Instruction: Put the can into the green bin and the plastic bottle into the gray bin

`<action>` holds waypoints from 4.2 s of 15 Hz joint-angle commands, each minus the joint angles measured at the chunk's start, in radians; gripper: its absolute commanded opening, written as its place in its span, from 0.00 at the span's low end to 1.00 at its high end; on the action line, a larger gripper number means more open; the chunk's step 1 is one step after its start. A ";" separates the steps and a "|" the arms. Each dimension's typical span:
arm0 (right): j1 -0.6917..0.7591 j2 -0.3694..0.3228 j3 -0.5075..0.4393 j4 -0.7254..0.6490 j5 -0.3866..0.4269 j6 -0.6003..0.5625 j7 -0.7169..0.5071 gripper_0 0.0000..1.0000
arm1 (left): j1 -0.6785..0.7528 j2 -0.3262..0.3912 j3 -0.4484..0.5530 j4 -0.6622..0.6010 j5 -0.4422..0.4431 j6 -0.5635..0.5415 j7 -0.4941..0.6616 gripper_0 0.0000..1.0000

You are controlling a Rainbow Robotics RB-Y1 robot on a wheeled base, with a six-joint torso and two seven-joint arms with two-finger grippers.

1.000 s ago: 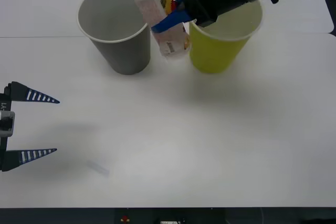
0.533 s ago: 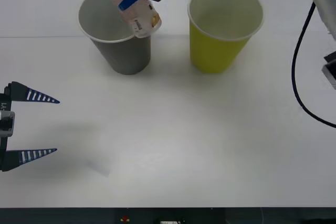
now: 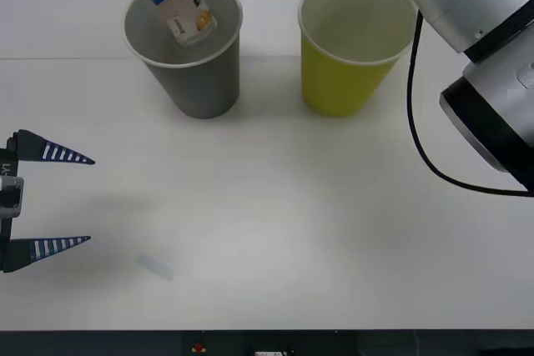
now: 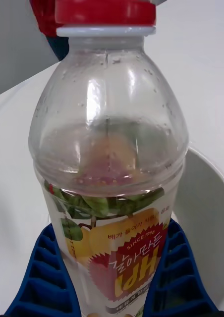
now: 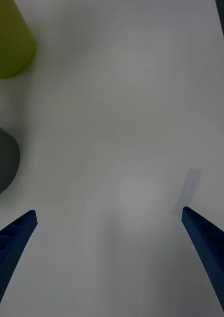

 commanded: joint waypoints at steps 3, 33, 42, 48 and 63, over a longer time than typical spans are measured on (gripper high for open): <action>-0.002 0.003 0.014 0.008 0.000 0.023 0.011 0.20 | 0.000 0.000 0.000 0.000 0.000 0.000 0.000 1.00; 0.758 -0.486 -0.526 -0.887 -0.442 -0.382 0.433 1.00 | 0.000 0.000 0.000 0.000 0.000 0.000 0.000 1.00; 1.068 -0.580 -0.721 -0.923 -0.581 -0.476 0.765 1.00 | 0.000 0.000 0.000 0.000 0.000 0.000 0.000 1.00; 1.277 -0.595 -0.830 -0.923 -0.620 -0.479 0.989 1.00 | 0.000 0.000 0.000 0.000 0.000 0.000 0.000 1.00; 1.536 -0.595 -1.037 -0.923 -0.607 -0.493 1.147 1.00 | 0.000 0.000 0.000 0.000 0.000 0.000 0.000 1.00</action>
